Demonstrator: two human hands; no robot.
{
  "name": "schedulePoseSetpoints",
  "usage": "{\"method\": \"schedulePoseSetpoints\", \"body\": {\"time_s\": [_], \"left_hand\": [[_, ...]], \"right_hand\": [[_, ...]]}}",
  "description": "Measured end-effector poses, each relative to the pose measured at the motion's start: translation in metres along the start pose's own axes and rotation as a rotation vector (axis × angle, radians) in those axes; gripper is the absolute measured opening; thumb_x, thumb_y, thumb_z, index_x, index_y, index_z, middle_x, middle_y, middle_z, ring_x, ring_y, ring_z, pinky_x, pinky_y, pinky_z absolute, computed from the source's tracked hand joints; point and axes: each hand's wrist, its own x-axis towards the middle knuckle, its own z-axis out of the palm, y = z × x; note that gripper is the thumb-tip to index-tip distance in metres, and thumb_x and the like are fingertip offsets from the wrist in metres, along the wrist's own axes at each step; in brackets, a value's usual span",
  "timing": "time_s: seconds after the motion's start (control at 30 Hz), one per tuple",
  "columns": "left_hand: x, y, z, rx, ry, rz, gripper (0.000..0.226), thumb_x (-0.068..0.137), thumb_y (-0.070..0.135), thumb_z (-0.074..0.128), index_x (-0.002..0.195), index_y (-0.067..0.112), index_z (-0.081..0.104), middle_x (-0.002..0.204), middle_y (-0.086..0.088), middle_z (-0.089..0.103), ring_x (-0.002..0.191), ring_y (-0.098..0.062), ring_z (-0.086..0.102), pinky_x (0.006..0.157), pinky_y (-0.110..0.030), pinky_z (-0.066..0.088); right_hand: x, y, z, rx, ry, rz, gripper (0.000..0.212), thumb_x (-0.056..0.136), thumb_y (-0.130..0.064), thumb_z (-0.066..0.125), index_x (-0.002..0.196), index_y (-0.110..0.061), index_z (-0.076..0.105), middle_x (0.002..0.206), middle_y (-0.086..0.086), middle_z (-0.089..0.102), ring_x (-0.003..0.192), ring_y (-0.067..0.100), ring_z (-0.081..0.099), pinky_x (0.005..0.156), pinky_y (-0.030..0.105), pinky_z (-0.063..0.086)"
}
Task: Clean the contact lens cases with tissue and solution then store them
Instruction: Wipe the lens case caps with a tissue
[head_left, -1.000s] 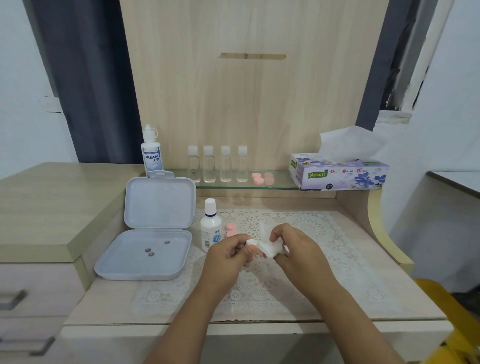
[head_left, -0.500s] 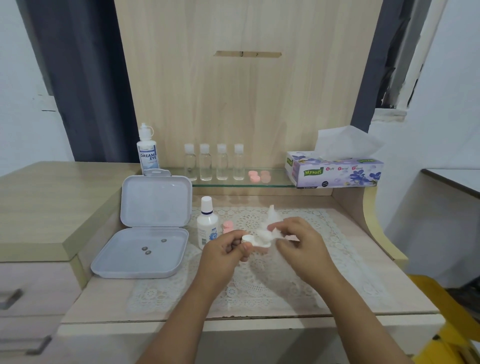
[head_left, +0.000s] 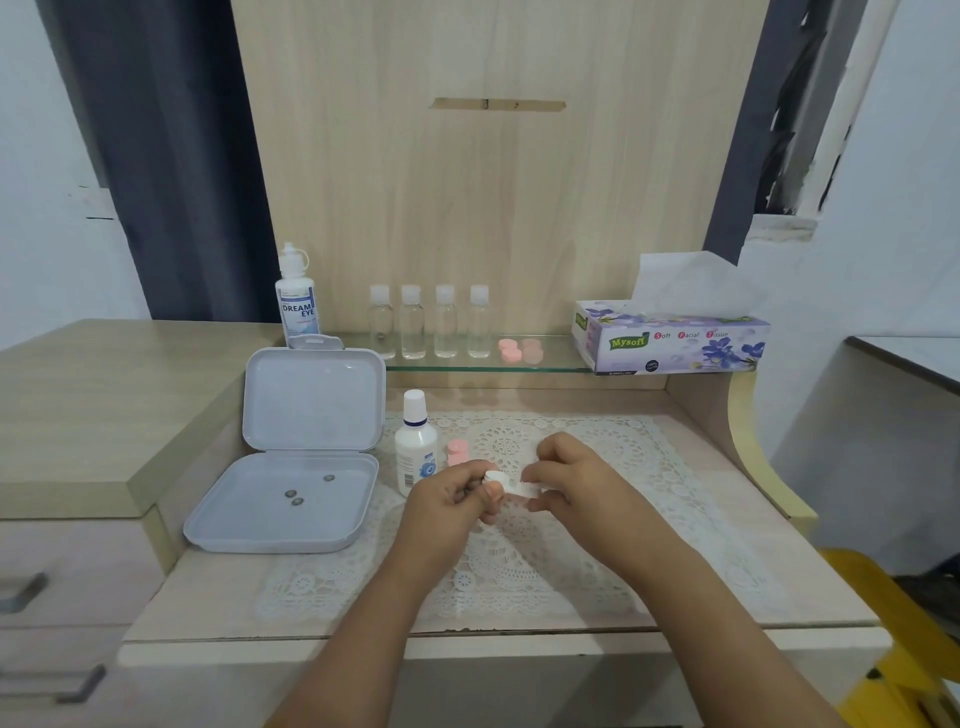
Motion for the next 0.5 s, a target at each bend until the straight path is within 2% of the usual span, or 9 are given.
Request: {"method": "schedulePoseSetpoints", "body": {"time_s": [0.1, 0.17, 0.23, 0.3, 0.37, 0.43, 0.5], "left_hand": [[-0.001, 0.001, 0.001, 0.006, -0.002, -0.010, 0.019, 0.090, 0.003, 0.061, 0.106, 0.008, 0.069, 0.076, -0.001, 0.067, 0.069, -0.007, 0.064, 0.068, -0.017, 0.051], [-0.001, 0.001, 0.002, -0.001, 0.001, -0.026, 0.023, 0.089, 0.001, 0.061, 0.109, 0.009, 0.068, 0.080, -0.003, 0.068, 0.070, -0.007, 0.066, 0.068, -0.018, 0.052], [-0.001, 0.001, 0.002, -0.008, 0.014, -0.032, 0.022, 0.089, 0.000, 0.060, 0.106, 0.011, 0.068, 0.079, -0.002, 0.069, 0.071, -0.008, 0.067, 0.069, -0.020, 0.053], [0.000, 0.001, 0.001, -0.012, 0.039, -0.042, 0.022, 0.089, -0.001, 0.059, 0.104, 0.012, 0.069, 0.077, 0.002, 0.070, 0.070, -0.009, 0.067, 0.069, -0.022, 0.054], [0.001, 0.001, 0.001, -0.021, 0.052, -0.052, 0.022, 0.089, -0.001, 0.059, 0.105, 0.011, 0.068, 0.076, 0.004, 0.070, 0.069, -0.010, 0.067, 0.069, -0.024, 0.055], [0.001, 0.001, 0.002, -0.037, 0.052, -0.054, 0.022, 0.089, -0.001, 0.060, 0.104, 0.012, 0.068, 0.076, 0.002, 0.071, 0.070, -0.012, 0.067, 0.069, -0.025, 0.056], [0.000, 0.002, 0.003, -0.069, 0.050, -0.060, 0.022, 0.088, -0.002, 0.061, 0.103, 0.012, 0.067, 0.076, -0.002, 0.071, 0.071, -0.015, 0.068, 0.069, -0.025, 0.056]], "right_hand": [[0.001, 0.000, -0.002, 0.012, -0.069, 0.052, 0.017, 0.083, -0.009, 0.072, 0.100, -0.010, 0.070, 0.096, -0.012, 0.040, 0.076, 0.000, 0.053, 0.070, 0.017, 0.046], [0.000, -0.002, 0.001, 0.048, -0.105, 0.153, 0.018, 0.078, -0.014, 0.077, 0.094, -0.013, 0.069, 0.094, -0.014, 0.044, 0.076, 0.002, 0.050, 0.068, 0.014, 0.039], [-0.002, -0.003, 0.001, 0.191, -0.056, 0.281, 0.019, 0.073, -0.011, 0.080, 0.082, -0.022, 0.067, 0.092, -0.013, 0.052, 0.081, 0.008, 0.053, 0.068, 0.011, 0.038], [-0.003, -0.002, -0.002, 0.345, 0.033, 0.399, 0.029, 0.074, -0.007, 0.078, 0.075, -0.033, 0.064, 0.092, -0.011, 0.058, 0.083, 0.005, 0.056, 0.070, 0.009, 0.039], [-0.003, -0.002, -0.008, 0.409, 0.154, 0.446, 0.030, 0.080, -0.006, 0.073, 0.079, -0.035, 0.066, 0.095, -0.010, 0.060, 0.084, 0.001, 0.056, 0.071, 0.009, 0.040], [0.000, -0.009, -0.010, 0.484, 0.242, 0.439, 0.023, 0.087, -0.010, 0.067, 0.094, -0.031, 0.070, 0.100, -0.011, 0.058, 0.087, -0.005, 0.055, 0.072, 0.006, 0.042], [0.004, -0.017, -0.007, 0.505, 0.234, 0.390, 0.019, 0.092, -0.015, 0.063, 0.105, -0.025, 0.072, 0.103, -0.014, 0.058, 0.091, -0.011, 0.054, 0.074, 0.002, 0.040]]}}
